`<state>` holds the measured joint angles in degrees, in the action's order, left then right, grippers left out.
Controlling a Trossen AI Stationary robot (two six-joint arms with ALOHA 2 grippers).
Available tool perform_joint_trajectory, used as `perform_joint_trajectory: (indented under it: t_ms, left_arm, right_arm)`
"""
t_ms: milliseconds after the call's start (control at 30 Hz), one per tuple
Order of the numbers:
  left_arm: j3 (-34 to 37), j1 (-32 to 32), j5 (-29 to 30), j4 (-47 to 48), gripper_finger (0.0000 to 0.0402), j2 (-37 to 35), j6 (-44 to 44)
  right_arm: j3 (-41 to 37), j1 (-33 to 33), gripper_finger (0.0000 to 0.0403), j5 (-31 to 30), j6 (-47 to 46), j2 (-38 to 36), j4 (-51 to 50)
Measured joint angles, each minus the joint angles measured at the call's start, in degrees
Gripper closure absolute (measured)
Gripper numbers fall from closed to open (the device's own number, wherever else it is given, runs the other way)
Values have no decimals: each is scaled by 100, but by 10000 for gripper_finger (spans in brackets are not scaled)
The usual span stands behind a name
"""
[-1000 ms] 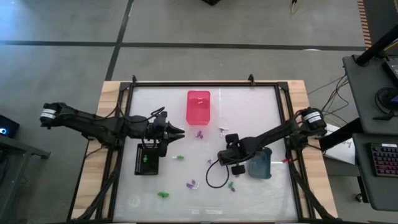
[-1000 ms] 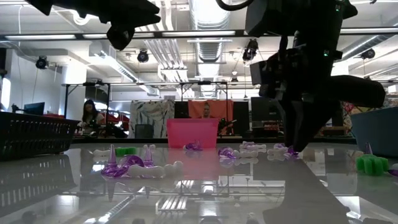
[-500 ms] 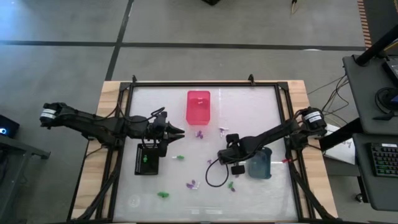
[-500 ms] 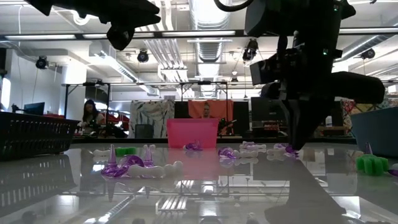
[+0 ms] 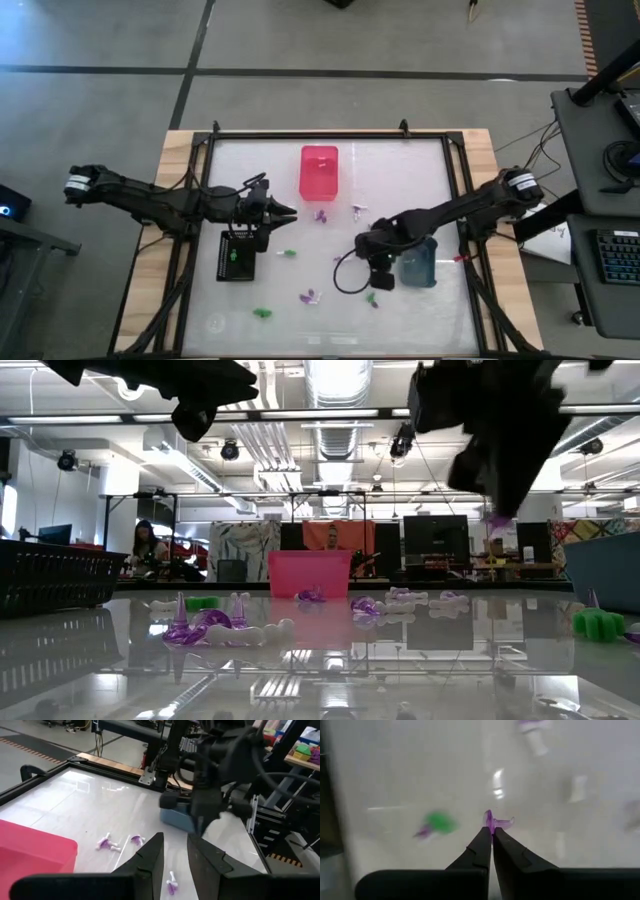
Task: Sort Halloween decoration
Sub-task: Put the witch hat toy into the blue bin
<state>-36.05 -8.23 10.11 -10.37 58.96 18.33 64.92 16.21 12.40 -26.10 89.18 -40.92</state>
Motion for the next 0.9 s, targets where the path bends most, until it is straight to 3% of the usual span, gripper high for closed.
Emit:
perform_joint_trajectory:
  t_ms: [133, 233, 567, 900]
  left_arm:
    - [0, 0, -1, 9, 333, 23, -2]
    - [2, 0, -2, 21, 333, 41, -2]
    - [4, 0, -7, 23, 333, 57, -22]
    - [4, 0, -9, 27, 333, 63, -22]
  right_arm:
    - [26, 273, 394, 573, -645, -142, -181]
    - [21, 511, 394, 618, -957, -251, -546]
    - [-184, 1092, 394, -101, -2096, -804, -1805]
    - [-1295, 1128, 394, -793, -2392, -1398, -2018]
